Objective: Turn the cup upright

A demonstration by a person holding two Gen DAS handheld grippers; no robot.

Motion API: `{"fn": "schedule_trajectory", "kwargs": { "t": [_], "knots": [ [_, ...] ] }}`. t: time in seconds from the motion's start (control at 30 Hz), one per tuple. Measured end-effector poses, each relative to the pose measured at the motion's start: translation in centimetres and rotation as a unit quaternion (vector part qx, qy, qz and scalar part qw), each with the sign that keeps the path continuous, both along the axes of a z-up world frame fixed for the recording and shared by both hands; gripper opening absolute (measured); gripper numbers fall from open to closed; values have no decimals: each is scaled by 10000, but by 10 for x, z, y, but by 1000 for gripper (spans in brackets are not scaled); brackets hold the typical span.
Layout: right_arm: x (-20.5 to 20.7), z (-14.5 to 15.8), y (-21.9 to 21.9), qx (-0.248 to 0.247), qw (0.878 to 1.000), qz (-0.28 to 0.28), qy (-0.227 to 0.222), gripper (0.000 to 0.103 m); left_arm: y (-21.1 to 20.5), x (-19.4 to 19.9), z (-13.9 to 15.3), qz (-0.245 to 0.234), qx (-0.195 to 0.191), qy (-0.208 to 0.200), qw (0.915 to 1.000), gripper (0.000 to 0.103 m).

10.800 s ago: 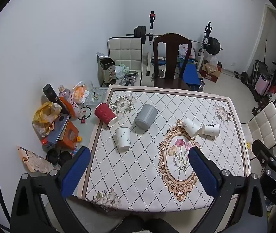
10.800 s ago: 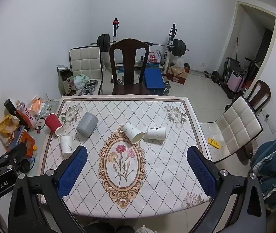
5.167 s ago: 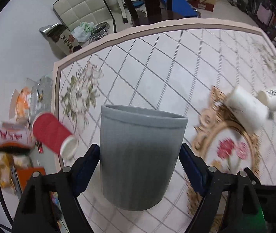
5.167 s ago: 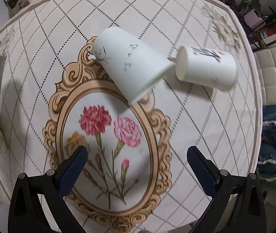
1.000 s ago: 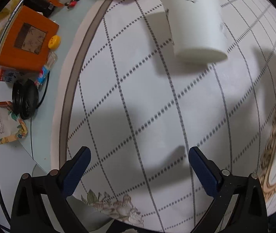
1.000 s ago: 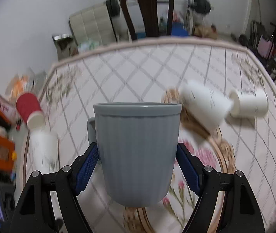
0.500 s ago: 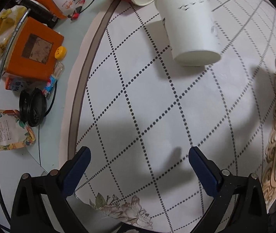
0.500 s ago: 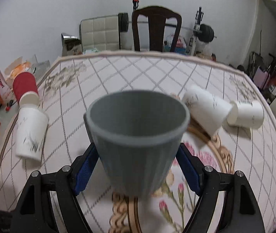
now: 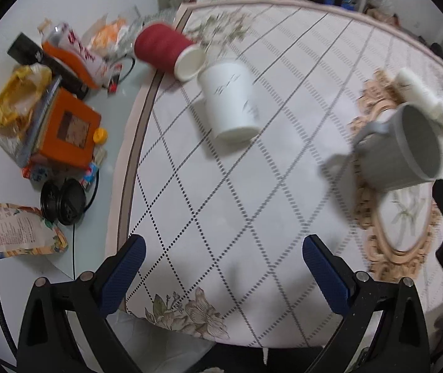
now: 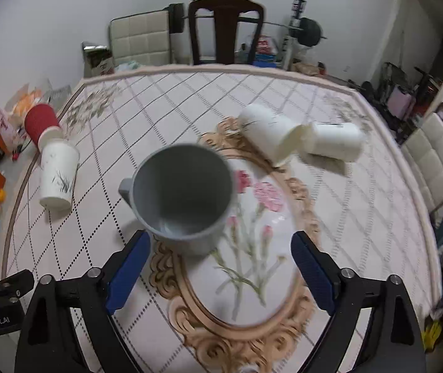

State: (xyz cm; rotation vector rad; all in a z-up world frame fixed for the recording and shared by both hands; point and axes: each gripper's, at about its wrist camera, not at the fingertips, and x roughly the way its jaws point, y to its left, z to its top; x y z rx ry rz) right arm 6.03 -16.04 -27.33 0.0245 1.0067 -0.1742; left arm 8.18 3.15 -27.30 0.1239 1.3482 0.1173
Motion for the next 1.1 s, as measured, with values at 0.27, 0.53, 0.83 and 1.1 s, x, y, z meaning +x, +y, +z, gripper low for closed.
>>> {"fn": "schedule_trajectory", "kwargs": {
  "t": [0.27,0.53,0.83,1.1],
  "knots": [
    [-38,91,-24,-93,9991,-247,-334,103,-27,-31,85,-255,-192,-647,9974,103],
    [-87,184,-41,-97,9984,-193,-529,103,-39,-75,167,-234,-410,-1226,9913,103],
    [-141,252,-53,-98,9974,-103,-705,103,-54,-121,221,-387,-485,-1512,9865,103],
    [-178,289,-62,-103,9965,-141,-815,103,-59,-146,242,-394,-535,-1680,9835,103]
  ]
}}
